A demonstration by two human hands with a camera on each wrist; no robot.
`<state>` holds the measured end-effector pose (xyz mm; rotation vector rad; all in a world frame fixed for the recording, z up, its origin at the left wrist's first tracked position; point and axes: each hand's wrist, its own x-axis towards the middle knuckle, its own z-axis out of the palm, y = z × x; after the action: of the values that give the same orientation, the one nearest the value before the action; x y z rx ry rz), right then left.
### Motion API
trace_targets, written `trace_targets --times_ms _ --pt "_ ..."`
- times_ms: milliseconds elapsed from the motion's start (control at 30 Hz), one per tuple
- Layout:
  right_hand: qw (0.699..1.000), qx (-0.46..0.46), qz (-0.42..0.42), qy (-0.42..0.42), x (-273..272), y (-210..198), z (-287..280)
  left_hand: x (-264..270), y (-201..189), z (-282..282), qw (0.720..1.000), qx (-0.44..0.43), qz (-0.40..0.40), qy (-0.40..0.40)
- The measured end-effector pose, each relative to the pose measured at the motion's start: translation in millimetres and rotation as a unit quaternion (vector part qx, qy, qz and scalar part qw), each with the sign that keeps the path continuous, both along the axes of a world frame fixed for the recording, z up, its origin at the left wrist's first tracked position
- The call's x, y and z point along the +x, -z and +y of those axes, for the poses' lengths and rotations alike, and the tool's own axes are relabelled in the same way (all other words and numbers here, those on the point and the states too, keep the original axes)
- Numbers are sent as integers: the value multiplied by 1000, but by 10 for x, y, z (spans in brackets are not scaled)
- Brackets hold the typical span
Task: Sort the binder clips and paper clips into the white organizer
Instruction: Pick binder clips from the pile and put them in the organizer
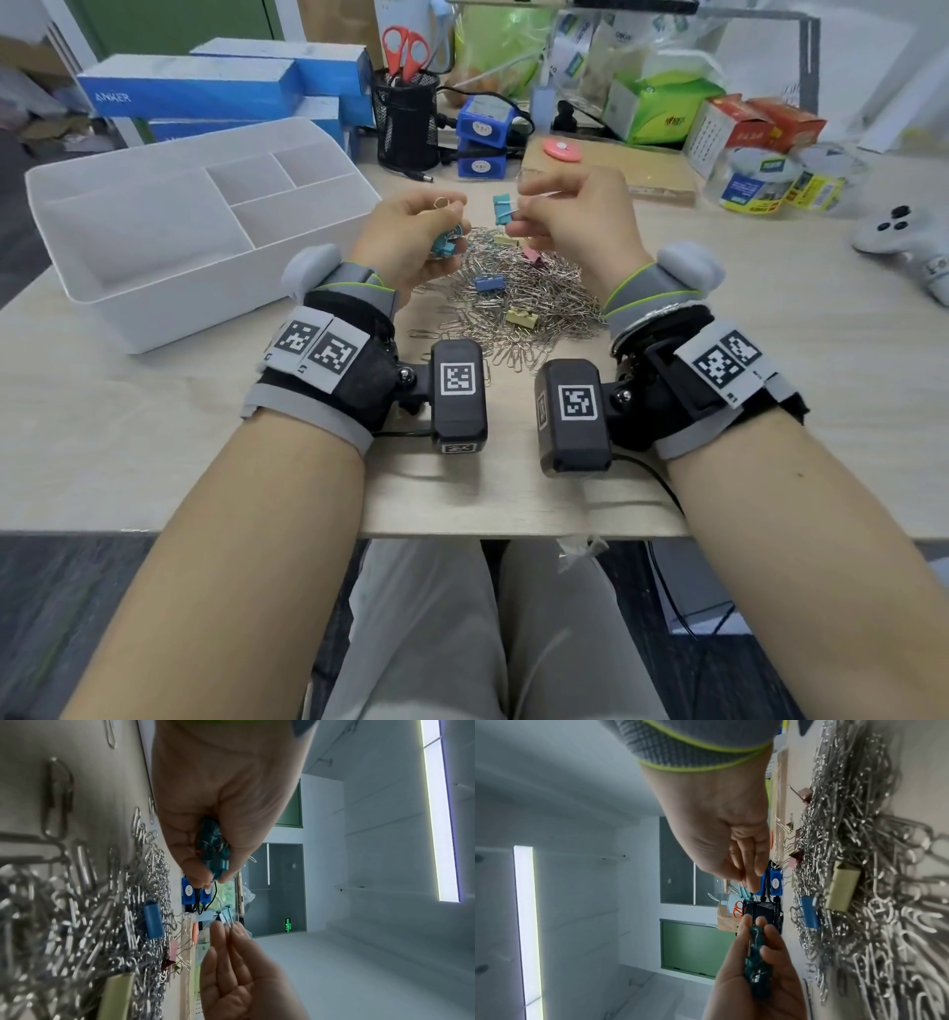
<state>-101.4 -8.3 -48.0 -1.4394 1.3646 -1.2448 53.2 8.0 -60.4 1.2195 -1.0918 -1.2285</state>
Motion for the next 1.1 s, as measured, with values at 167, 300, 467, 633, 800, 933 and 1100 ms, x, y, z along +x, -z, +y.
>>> trace_targets --times_ms 167,300,467,633,800,933,1100 --pt "997 17 -62 -30 0 -28 42 -16 -11 13 1000 0 -1 14" --pt "998 19 -44 -42 64 -27 58 -15 -5 12 1000 -6 14 2" --pt "997 6 9 -73 208 -53 96 -34 -14 40 999 -35 -2 -14" --pt "994 -7 -19 -103 398 -154 137 143 -96 77 999 -45 -17 -22" --pt "991 -37 -27 -128 792 -315 182 542 -212 166 989 -84 -61 -104" --pt "989 -32 24 -141 1043 -356 173 903 -288 184 971 -109 -102 -188" --pt "979 -10 98 -181 1243 -308 138 1388 -255 130 940 -98 -180 -272"
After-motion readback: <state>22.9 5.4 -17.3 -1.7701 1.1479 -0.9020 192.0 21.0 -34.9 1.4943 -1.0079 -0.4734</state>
